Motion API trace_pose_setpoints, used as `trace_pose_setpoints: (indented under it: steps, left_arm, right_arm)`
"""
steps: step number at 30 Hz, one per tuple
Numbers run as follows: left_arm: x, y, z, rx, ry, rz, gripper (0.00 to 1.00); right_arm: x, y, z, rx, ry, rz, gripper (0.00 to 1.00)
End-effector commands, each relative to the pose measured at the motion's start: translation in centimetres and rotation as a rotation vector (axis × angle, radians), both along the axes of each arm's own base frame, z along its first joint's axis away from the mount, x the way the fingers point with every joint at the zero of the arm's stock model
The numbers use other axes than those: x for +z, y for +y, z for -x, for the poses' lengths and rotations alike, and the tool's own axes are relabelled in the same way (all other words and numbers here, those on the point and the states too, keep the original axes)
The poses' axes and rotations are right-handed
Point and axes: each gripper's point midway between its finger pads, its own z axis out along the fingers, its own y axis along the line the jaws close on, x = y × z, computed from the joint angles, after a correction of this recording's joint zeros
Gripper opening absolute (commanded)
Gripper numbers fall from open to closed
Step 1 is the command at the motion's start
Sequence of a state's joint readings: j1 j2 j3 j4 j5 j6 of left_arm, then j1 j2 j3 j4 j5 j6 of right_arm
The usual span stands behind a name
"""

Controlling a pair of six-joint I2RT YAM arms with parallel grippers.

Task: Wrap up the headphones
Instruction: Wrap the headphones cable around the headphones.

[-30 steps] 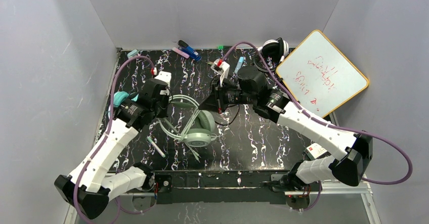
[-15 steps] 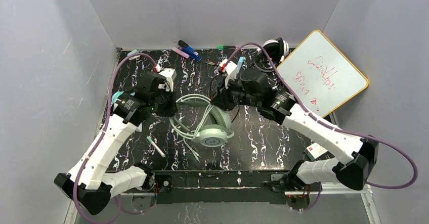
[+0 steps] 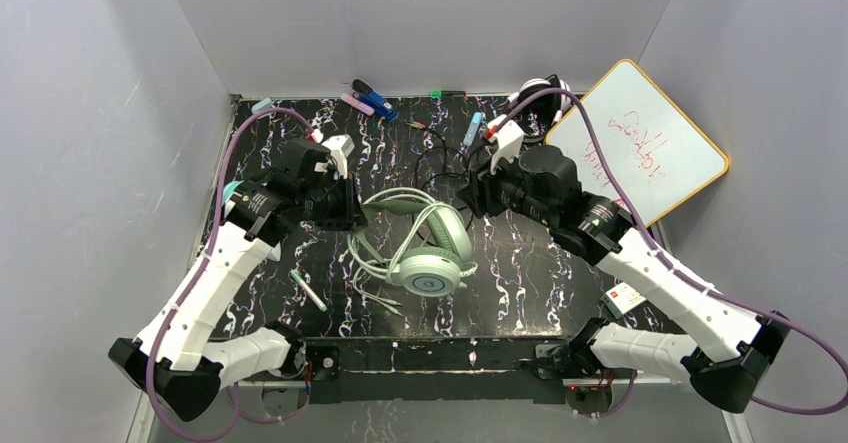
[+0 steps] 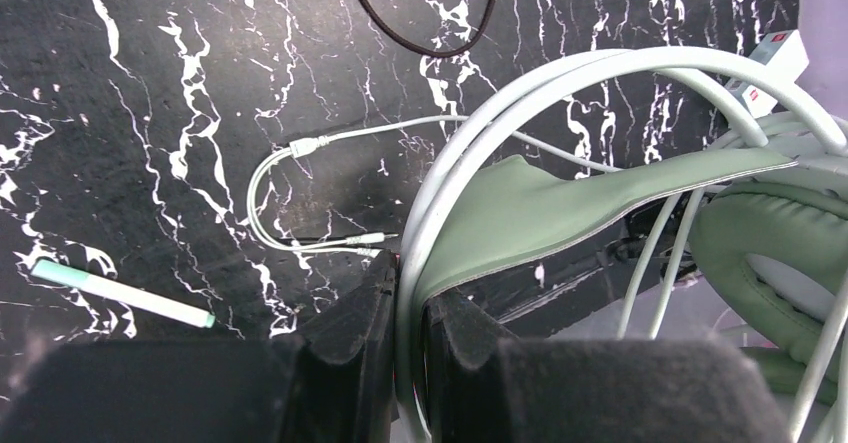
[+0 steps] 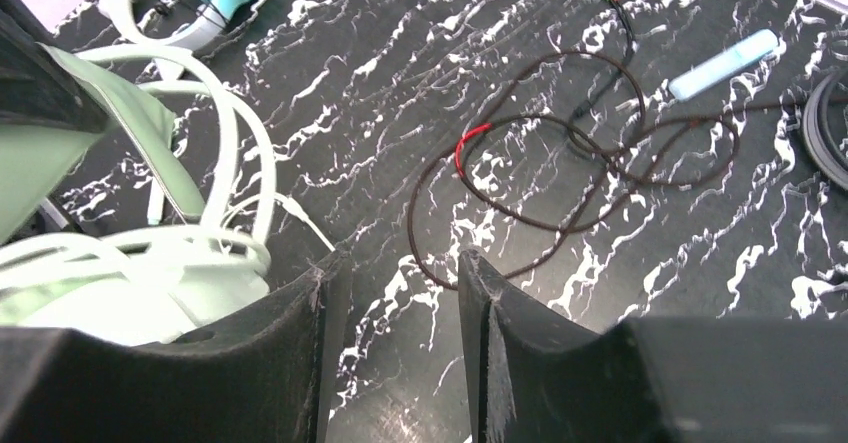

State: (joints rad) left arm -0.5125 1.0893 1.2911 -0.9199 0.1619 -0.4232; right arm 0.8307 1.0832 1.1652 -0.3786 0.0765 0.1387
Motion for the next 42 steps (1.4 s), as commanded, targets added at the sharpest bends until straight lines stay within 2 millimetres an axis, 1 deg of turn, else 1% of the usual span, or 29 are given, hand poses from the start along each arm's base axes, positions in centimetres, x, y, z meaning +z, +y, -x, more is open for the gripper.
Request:
trace_pose_setpoints:
  steps: [1,4,7,9,12,14,16,18,19,20,21,22,24,27,30,33,37,39,42]
  left_arm:
    - [3.5,-1.7,0.1,0.024,-0.027,0.150,0.00]
    - [3.9,-1.4,-0.1,0.061,-0.031,0.155,0.00]
    - [5.0,-1.5,-0.1,0.065,-0.052,0.180,0.00]
    - [5.8,-1.3,-0.2,0.079,-0.070,0.190,0.00]
    - [6.9,-1.2,-0.1,0.089,-0.087,0.202,0.00]
    - [7.6,-1.0,0.0,0.101,-0.086,0.204,0.00]
    - [8.4,-1.2,0.1,0.105,-0.081,0.218,0.00]
    - [9.6,-1.5,0.1,0.109,-0.084,0.249,0.00]
    - [10.2,-1.6,0.1,0.111,-0.086,0.264,0.00]
    - [10.8,-1.7,0.1,0.113,-0.089,0.277,0.00]
    - [11.2,-1.8,0.1,0.118,-0.093,0.286,0.00]
    - [11.7,-1.7,0.0,0.126,-0.097,0.291,0.00]
    - [12.2,-1.7,-0.3,0.140,-0.097,0.292,0.00]
    - [12.5,-2.0,-0.8,0.149,-0.087,0.292,0.00]
    - [12.8,-2.6,-1.3,0.152,-0.073,0.305,0.00]
    - [13.7,-3.0,-1.9,0.157,-0.077,0.329,0.00]
    - [15.2,-3.7,-2.4,0.156,-0.092,0.373,0.00]
    - [16.0,-3.9,-2.6,0.157,-0.100,0.394,0.00]
    - [17.2,-4.2,-2.7,0.157,-0.113,0.431,0.00]
  right_arm:
    - [-0.4,-2.1,-0.1,-0.086,-0.020,-0.018,0.53]
    - [-2.0,-3.2,-0.4,-0.150,0.012,-0.017,0.55]
    - [-3.6,-4.5,-0.8,-0.253,0.039,-0.046,0.61]
    - [-4.6,-4.7,-0.5,-0.269,0.050,-0.078,0.64]
    - [-5.3,-4.2,0.4,-0.223,0.052,-0.146,0.71]
    - [-5.6,-3.6,1.3,-0.171,0.045,-0.199,0.78]
    - [-5.2,-3.0,2.5,-0.086,0.006,-0.260,0.87]
    - [-5.1,-2.3,3.4,-0.001,-0.045,-0.309,0.96]
    - [-5.4,-1.7,4.2,0.062,-0.059,-0.320,0.98]
    - [-5.6,-1.3,4.8,0.111,-0.072,-0.326,0.99]
    - [-5.8,-0.7,5.4,0.162,-0.087,-0.338,0.96]
    - [-5.8,-0.2,6.0,0.214,-0.094,-0.346,0.90]
    - [-6.0,0.8,7.0,0.304,-0.101,-0.367,0.85]
    - [-5.7,1.9,8.3,0.399,-0.126,-0.431,0.84]
    - [-5.5,2.7,8.8,0.446,-0.147,-0.476,0.86]
    - [-5.8,3.6,8.5,0.455,-0.151,-0.467,0.86]
    - [-5.7,4.1,7.5,0.421,-0.180,-0.470,0.86]
    - [-5.8,4.2,6.6,0.385,-0.185,-0.460,0.85]
    - [-5.8,4.3,5.6,0.349,-0.191,-0.446,0.80]
